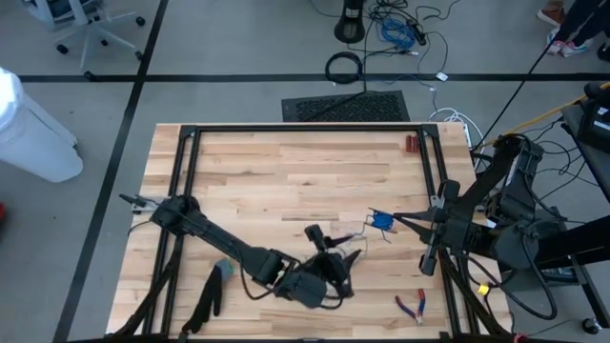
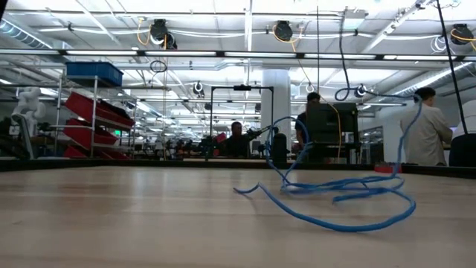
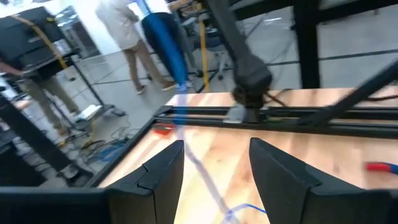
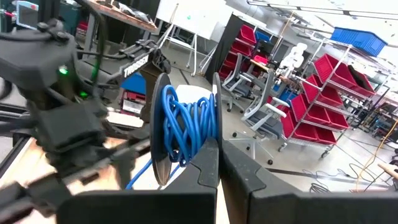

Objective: Coil cords
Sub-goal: Coil the blue wire onto the black spool

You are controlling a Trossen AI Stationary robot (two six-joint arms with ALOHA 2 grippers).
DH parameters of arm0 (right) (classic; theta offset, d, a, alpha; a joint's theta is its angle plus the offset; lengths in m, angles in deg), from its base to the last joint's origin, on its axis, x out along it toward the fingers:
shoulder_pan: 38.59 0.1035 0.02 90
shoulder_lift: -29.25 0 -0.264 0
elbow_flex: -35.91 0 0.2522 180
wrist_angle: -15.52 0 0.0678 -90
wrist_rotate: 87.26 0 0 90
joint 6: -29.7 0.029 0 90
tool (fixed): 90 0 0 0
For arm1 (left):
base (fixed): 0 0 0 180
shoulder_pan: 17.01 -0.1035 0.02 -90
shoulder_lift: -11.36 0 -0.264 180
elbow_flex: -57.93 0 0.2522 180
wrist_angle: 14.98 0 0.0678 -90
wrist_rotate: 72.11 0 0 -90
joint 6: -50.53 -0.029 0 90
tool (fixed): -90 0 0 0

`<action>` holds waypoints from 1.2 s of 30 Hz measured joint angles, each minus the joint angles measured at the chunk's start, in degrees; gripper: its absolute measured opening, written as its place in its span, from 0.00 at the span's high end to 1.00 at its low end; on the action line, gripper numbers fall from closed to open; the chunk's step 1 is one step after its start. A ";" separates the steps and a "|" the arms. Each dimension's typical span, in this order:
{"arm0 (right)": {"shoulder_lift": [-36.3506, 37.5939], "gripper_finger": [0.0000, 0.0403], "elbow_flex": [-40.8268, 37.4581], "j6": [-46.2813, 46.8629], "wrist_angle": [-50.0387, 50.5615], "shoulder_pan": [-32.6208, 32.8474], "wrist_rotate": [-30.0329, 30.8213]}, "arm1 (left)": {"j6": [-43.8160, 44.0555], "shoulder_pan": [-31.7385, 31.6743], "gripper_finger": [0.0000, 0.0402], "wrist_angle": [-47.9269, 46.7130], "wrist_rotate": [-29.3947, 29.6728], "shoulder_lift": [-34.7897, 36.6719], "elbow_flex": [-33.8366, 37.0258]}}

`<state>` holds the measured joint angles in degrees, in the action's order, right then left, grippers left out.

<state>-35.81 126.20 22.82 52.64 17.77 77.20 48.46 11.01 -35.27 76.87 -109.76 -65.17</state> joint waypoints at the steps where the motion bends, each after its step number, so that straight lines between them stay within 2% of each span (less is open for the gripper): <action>1: 0.00 1.00 0.00 0.00 0.00 0.00 0.01 | -0.33 0.17 0.53 0.10 0.03 0.00 0.00; 19: 0.00 1.00 0.00 0.09 0.00 0.00 -0.01 | 0.32 -2.89 0.53 -0.02 1.02 0.00 0.00; 25: 0.00 1.00 0.00 0.12 0.00 0.00 -0.01 | 0.34 -3.66 0.53 0.00 -0.69 0.00 0.00; 28: 0.00 1.00 -0.02 0.13 0.00 0.00 -0.01 | 0.43 -3.79 0.56 0.00 -0.70 0.00 0.00; 36: 0.00 1.00 0.00 0.15 0.00 0.00 -0.02 | 0.43 -3.75 0.71 -0.11 -0.48 0.00 0.00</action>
<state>-35.81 126.19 22.98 52.64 17.77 77.18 48.88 7.26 -35.37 76.39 -109.76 -65.17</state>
